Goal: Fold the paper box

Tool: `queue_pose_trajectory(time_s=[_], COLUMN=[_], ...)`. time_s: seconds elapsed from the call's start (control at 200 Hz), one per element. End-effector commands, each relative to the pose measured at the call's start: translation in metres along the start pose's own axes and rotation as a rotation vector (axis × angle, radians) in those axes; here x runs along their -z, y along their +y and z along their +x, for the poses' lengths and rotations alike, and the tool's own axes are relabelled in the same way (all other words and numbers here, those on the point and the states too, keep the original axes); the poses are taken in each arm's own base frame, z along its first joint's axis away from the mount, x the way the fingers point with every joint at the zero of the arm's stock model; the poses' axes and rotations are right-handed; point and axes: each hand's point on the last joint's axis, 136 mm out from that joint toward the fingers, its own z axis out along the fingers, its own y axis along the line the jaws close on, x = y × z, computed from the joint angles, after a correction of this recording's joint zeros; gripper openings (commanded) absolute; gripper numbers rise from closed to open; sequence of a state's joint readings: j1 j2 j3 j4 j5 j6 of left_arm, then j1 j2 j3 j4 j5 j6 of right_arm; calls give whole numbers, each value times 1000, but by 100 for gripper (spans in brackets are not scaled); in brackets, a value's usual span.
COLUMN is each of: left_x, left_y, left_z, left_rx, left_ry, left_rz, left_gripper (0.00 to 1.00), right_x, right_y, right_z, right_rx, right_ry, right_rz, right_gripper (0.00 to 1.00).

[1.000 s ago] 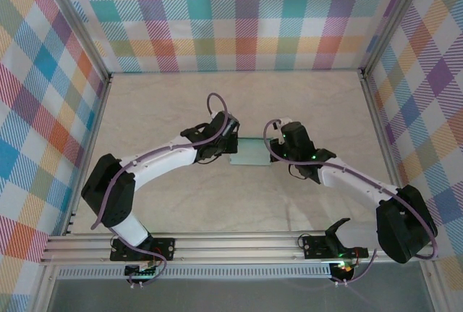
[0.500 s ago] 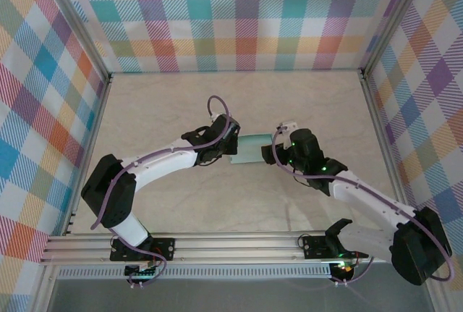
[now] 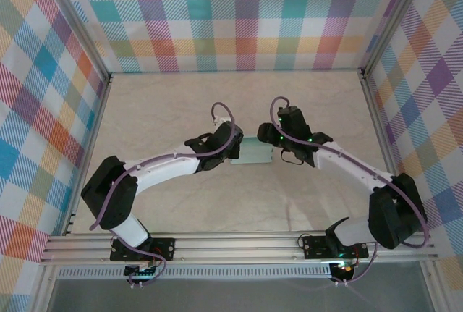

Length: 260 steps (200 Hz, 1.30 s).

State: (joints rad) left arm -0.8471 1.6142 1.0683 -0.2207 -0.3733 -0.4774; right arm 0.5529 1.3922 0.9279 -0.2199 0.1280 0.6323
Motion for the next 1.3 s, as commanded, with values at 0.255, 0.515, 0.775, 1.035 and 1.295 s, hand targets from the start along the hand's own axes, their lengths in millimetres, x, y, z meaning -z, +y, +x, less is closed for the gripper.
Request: queue_pose_trajectory(time_s=[0.255, 0.515, 0.775, 1.035, 1.295], left_x=[-2, 20, 45, 63, 93], left_y=[19, 15, 27, 17, -31], left_z=[41, 33, 41, 42, 2], left_rx=[-91, -136, -162, -145, 13], left_ry=[85, 73, 109, 140, 30], left_rz=[-80, -57, -63, 38, 372], left_gripper=[17, 44, 49, 68, 100], right_x=[-10, -12, -18, -27, -27], right_y=[-20, -24, -28, -30, -30], right_z=[31, 34, 40, 47, 51], right_rx=[-113, -134, -150, -152, -141], right_ry=[84, 81, 93, 106, 112], right_rz=[47, 55, 62, 62, 45], right_gripper=[43, 41, 40, 40, 41])
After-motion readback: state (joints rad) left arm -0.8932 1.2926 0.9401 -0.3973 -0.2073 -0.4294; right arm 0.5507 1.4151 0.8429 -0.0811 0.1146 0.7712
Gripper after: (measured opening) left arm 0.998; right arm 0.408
